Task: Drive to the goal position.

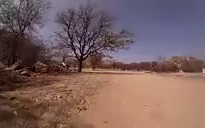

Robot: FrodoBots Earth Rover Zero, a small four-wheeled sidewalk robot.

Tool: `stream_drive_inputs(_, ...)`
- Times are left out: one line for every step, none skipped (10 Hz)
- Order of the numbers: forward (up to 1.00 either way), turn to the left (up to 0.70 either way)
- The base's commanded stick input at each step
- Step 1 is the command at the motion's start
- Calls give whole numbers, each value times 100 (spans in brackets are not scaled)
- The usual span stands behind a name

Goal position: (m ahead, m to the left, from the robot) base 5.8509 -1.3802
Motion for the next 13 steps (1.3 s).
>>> stream_drive_inputs(100, 0)
stream_drive_inputs(100, 0)
stream_drive_inputs(100, 0)
stream_drive_inputs(100, 0)
stream_drive_inputs(100, 0)
stream_drive_inputs(100, 0)
stream_drive_inputs(100, 0)
stream_drive_inputs(100, 0)
stream_drive_inputs(100, 0)
stream_drive_inputs(100, 0)
stream_drive_inputs(100, 0)
stream_drive_inputs(100, 0)
stream_drive_inputs(100, 0)
